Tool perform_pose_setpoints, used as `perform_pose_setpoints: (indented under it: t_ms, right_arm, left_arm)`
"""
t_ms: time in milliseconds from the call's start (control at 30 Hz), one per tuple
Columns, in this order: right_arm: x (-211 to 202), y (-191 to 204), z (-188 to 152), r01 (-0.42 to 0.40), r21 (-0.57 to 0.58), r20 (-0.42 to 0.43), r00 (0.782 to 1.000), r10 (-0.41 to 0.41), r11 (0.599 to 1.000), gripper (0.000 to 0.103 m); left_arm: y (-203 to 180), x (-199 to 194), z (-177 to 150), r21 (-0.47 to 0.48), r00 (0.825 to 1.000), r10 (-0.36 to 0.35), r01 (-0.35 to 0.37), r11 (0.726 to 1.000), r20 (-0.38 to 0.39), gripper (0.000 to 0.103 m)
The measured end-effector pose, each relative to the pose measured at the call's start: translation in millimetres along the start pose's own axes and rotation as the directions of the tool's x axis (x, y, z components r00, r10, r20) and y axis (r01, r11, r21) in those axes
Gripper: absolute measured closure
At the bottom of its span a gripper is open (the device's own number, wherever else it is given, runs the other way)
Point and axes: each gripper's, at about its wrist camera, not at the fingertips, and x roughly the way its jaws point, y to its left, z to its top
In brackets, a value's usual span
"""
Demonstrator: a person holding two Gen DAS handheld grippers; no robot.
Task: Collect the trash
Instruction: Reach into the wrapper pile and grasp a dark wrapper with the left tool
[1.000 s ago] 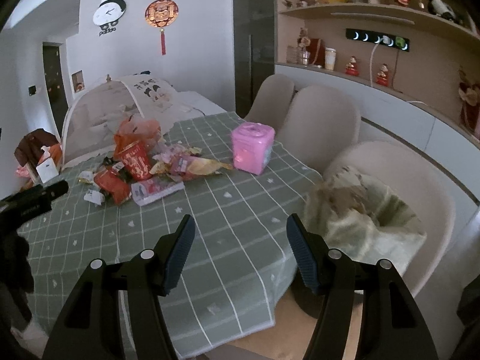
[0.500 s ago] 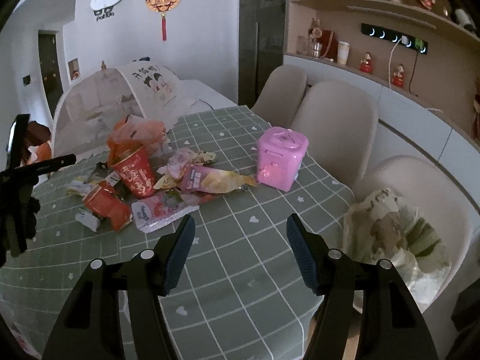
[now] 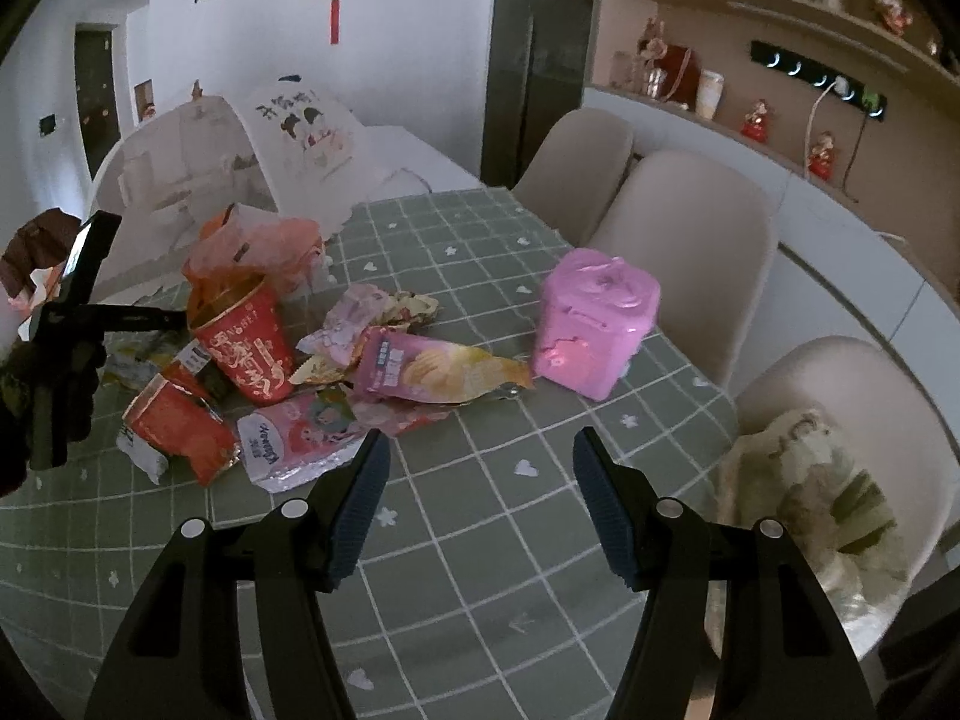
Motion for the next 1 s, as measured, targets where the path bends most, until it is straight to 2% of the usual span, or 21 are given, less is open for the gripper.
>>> perform_pose_setpoints:
  t_ms: [167, 200, 233, 367, 467, 567, 667, 767, 867, 1000]
  right_arm:
    - [12, 22, 30, -0.091, -0.039, 0.03, 0.995, 0.093, 0.995, 0.043]
    - [13, 27, 38, -0.11, -0.047, 0.039, 0.993, 0.112, 0.993, 0.043]
    - [15, 33, 48, -0.134, -0.053, 0.048, 0.99, 0.136, 0.99, 0.043]
    - [31, 66, 93, -0.256, -0.046, 0.066, 0.964, 0.259, 0.966, 0.043]
    - [48, 97, 119, -0.263, -0.089, 0.083, 0.959, 0.27, 0.961, 0.043]
    - [79, 125, 137, -0.251, -0.121, 0.034, 0.966, 0.257, 0.96, 0.043]
    - [104, 134, 140, -0.197, -0.122, -0.002, 0.98, 0.198, 0.973, 0.043]
    - [128, 121, 125, -0.165, -0.082, -0.066, 0.985, 0.16, 0.983, 0.043]
    - [133, 104, 104, -0.181, -0.047, -0.103, 0.979, 0.176, 0.982, 0.043]
    - [121, 82, 87, -0.183, -0.015, -0.111, 0.977, 0.18, 0.983, 0.043]
  left_arm:
    - [-9, -42, -17, -0.027, 0.998, -0.046, 0.048, 0.998, 0.051, 0.077]
    - [-10, -52, -22, -0.039, 0.997, -0.059, 0.061, 0.997, 0.058, 0.083]
    - [-12, -58, -26, -0.047, 0.997, -0.057, 0.06, 0.997, 0.06, 0.086]
    - [-18, -84, -47, -0.084, 0.993, -0.074, 0.081, 0.993, 0.09, 0.086]
    - [-25, -99, -62, -0.088, 0.992, -0.066, 0.076, 0.993, 0.109, 0.086]
    - [-25, -110, -71, -0.11, 0.99, -0.079, 0.092, 0.99, 0.116, 0.086]
    - [-21, -123, -81, -0.133, 0.988, -0.087, 0.103, 0.986, 0.126, 0.086]
    - [-17, -135, -94, -0.133, 0.988, -0.091, 0.108, 0.985, 0.126, 0.086]
    - [-14, -141, -107, -0.14, 0.99, -0.08, 0.096, 0.985, 0.12, 0.086]
    - [-10, -142, -121, -0.182, 0.989, -0.105, 0.123, 0.976, 0.104, 0.086]
